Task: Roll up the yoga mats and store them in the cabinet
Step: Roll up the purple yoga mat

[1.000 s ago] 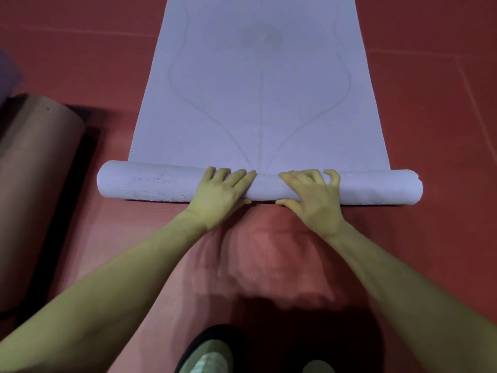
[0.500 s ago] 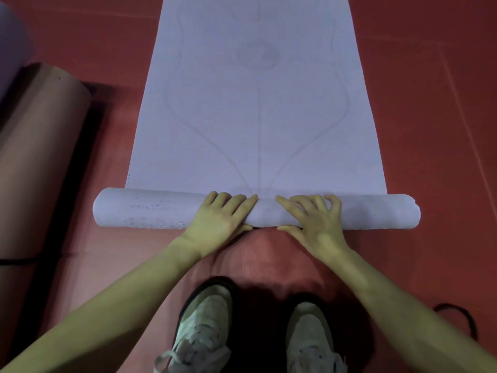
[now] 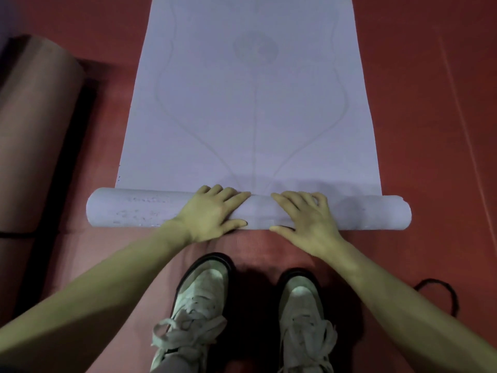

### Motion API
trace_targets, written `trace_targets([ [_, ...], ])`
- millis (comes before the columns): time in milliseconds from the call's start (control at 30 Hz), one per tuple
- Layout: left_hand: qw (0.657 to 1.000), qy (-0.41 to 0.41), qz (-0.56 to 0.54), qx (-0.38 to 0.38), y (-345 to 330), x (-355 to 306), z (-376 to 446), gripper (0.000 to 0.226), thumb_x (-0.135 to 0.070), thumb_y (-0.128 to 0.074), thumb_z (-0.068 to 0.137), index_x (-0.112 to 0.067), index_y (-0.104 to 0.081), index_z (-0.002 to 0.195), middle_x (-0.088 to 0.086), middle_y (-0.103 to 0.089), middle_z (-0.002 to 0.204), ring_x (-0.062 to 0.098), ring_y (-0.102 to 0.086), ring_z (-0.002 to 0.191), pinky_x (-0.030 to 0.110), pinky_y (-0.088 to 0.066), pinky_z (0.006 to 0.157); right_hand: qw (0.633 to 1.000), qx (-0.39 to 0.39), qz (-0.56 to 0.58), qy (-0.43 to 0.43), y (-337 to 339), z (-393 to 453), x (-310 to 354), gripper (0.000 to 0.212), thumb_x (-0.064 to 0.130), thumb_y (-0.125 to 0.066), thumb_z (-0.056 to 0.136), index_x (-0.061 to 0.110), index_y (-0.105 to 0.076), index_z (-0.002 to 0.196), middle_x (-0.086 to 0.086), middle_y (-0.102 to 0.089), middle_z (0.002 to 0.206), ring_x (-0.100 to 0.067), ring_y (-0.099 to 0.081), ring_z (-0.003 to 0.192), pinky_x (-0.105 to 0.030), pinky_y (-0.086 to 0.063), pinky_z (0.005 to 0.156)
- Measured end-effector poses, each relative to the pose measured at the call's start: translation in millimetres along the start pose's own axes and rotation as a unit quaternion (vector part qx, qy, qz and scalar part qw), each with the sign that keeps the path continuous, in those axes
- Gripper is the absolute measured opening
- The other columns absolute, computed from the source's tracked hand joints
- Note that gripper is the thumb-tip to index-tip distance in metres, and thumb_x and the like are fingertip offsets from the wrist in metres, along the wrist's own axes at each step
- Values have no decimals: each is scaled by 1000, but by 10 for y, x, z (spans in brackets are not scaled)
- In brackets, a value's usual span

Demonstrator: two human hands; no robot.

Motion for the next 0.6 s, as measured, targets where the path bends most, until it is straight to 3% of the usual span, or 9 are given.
trace_targets([
  [100,1000,5,-8,24,54,83,111,67,-61,-35,87,-16,-55,132,7,-60,108,27,-60,83,39,-49,68,997,-72,-15,14,7,-72,66,49,42,-50,89,13,-59,127,-11,-60,124,-32,-54,111,-54,-36,97],
  [167,999,4,-4,35,72,95,162,67,-60,-35,88,-15,-54,133,8,-60,109,27,-59,85,38,-48,69,997,-80,-2,-20,-7,-74,139,46,40,-50,90,16,-59,128,-9,-60,126,-31,-53,117,-57,-32,102],
  [300,998,23,44,-38,136,-8,160,56,-47,-38,93,-8,-57,129,14,-61,114,34,-58,90,41,-44,78,995,-9,15,-93,-29,161,109,48,46,-38,90,24,-58,128,-2,-61,126,-27,-55,119,-53,-19,106],
  [400,988,93,67,-100,152,-247,71,47,-38,-43,95,-8,-59,127,16,-60,123,38,-55,105,45,-41,88,993,24,37,-112,-51,359,0,51,49,-33,90,25,-60,127,-1,-63,124,-27,-57,116,-54,-17,106],
  [500,981,178,61,-45,118,-351,39,50,-40,-37,96,-12,-56,132,14,-55,135,42,-49,121,54,-36,99,993,8,33,-117,-48,448,-17,50,46,-33,92,23,-61,126,-4,-63,124,-30,-57,114,-57,-25,105],
  [600,979,196,59,13,92,-226,133,53,-41,-33,95,-14,-53,135,14,-53,137,44,-47,124,56,-33,103,994,-43,22,-97,-7,378,99,47,38,-38,92,18,-59,127,-10,-56,132,-34,-51,118,-45,-24,105],
])
Point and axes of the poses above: each hand's wrist, its own z-axis towards the middle knuckle, its own y-axis out of the back of the hand, x = y × z, the point moved 1 cm from there along z, towards the middle knuckle
